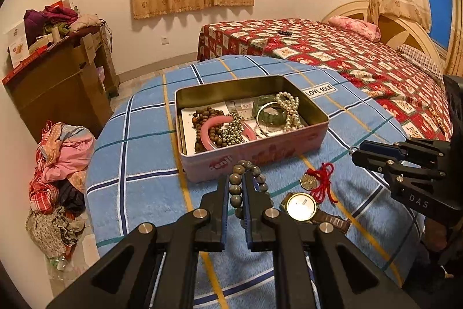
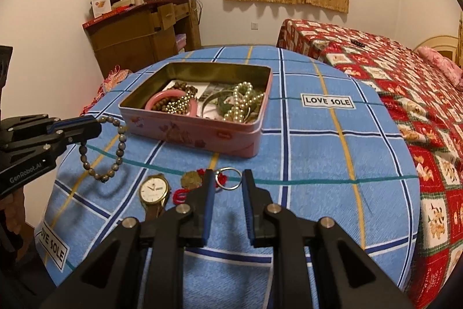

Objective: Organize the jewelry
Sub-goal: 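Carry the bead bracelet over the tin with left gripper while right gripper carries the ring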

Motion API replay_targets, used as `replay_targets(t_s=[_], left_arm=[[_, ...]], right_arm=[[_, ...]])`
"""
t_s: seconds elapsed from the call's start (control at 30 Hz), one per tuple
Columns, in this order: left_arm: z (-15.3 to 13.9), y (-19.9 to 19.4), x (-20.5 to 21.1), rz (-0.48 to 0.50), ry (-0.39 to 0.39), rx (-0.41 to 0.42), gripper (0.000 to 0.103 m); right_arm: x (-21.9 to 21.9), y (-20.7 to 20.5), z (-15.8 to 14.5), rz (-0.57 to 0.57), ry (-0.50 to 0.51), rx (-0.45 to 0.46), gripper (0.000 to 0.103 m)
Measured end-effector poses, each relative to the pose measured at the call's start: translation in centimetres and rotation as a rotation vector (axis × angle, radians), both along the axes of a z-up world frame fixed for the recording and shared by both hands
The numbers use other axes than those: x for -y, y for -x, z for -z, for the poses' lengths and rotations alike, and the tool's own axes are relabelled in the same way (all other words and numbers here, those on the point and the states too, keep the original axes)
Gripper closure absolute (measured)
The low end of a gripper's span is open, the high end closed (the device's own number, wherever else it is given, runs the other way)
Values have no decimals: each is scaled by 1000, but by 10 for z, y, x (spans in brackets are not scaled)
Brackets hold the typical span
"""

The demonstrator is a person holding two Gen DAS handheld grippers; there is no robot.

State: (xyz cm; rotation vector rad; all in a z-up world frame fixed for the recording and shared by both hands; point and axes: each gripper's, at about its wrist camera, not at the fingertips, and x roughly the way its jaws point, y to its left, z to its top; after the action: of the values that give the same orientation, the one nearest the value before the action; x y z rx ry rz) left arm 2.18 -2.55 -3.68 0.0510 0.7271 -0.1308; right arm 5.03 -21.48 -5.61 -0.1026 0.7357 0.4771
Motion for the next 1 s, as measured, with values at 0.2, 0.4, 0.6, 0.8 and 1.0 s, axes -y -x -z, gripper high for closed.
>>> replay_targets(t_s=[0.2,0.4,0.6,0.8,1.0], left_arm=[[-4,-1,-1,-2,0,8,95],[-14,-3,-1,-2,-2,32,95],[-31,-9,-2,-2,-6,71,95],[-44,-17,-3,1,-14,102,95],[-53,-27,-6,-10,-22,124,95]], right_arm=[[1,-1,-2,-1,-1,6,82],[0,-2,-7,-2,-8,18,82],[-3,-9,-19,-13,-10,43,82],[-10,-16,-31,-27,-7,68,82],[-15,-25,-38,-37,-9,83,82]])
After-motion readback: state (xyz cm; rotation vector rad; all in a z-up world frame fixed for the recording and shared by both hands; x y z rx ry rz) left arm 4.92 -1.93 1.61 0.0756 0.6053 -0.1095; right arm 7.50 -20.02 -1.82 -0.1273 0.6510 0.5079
